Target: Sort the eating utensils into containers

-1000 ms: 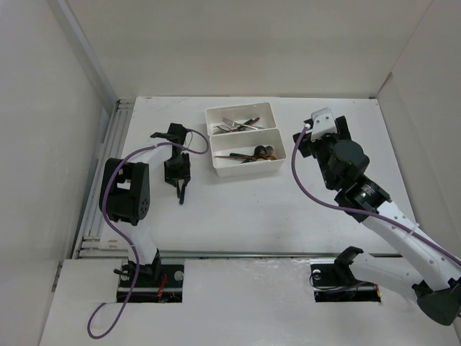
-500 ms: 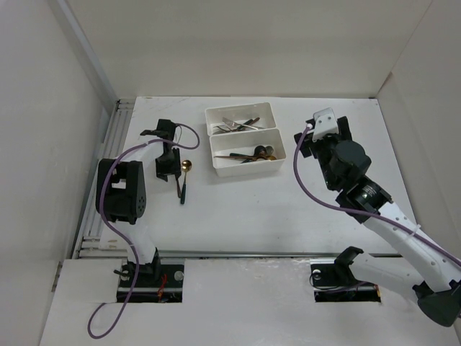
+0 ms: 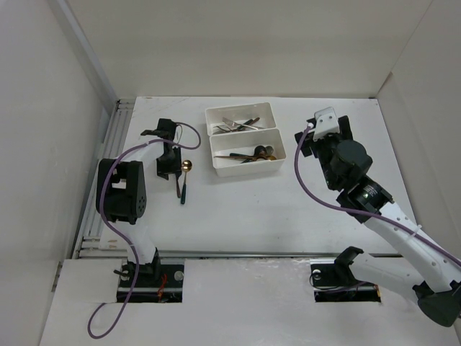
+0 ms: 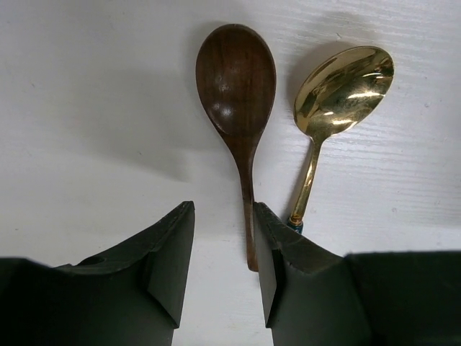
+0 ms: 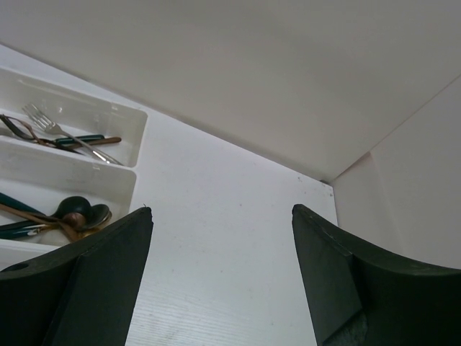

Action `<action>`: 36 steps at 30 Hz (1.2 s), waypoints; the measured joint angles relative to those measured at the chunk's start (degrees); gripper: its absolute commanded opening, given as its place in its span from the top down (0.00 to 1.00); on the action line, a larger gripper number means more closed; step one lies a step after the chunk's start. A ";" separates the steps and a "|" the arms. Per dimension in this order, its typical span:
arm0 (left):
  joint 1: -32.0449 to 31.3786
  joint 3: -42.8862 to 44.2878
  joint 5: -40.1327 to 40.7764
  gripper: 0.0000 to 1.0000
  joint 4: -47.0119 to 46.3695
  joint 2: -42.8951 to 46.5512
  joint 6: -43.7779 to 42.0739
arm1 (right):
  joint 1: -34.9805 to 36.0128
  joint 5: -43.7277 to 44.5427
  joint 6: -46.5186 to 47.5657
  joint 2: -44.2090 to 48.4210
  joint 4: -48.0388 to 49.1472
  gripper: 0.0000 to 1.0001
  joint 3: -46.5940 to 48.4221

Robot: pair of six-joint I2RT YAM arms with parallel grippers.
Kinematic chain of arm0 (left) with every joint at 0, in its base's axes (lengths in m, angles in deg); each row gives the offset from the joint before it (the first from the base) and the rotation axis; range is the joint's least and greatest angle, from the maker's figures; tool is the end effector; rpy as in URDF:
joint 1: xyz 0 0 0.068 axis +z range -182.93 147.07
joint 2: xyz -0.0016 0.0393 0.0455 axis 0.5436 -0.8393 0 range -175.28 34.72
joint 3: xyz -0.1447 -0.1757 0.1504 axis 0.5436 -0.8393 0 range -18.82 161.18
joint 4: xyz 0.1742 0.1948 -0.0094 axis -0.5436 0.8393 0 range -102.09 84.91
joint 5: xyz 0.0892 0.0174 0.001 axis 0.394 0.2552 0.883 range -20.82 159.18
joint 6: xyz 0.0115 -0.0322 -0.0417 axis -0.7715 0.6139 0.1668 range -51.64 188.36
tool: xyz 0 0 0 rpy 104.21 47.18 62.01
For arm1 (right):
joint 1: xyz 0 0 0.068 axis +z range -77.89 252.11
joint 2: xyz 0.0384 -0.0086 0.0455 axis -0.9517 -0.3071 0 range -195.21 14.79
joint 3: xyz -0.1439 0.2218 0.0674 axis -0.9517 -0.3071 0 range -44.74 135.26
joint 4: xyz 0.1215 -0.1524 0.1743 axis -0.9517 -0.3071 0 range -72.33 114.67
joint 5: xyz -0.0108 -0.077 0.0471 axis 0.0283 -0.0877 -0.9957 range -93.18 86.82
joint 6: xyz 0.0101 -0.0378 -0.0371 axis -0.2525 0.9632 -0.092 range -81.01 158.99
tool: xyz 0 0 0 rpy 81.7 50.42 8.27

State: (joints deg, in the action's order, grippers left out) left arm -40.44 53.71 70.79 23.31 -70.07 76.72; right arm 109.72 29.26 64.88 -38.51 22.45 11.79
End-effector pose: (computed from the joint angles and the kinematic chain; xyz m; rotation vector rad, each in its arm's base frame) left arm 0.3653 -0.0472 0.1873 -0.0281 2.7513 -0.0368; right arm 0.1760 0.1114 0.4006 -0.4110 1.5074 -0.2780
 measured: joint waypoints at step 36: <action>-4.72 22.40 13.75 1.00 -13.68 -0.28 -14.12 | 0.37 1.88 -0.42 1.86 0.02 0.17 0.44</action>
State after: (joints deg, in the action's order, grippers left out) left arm -45.16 76.12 84.53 9.62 -70.35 62.60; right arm 110.09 31.14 64.47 -36.65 22.47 12.23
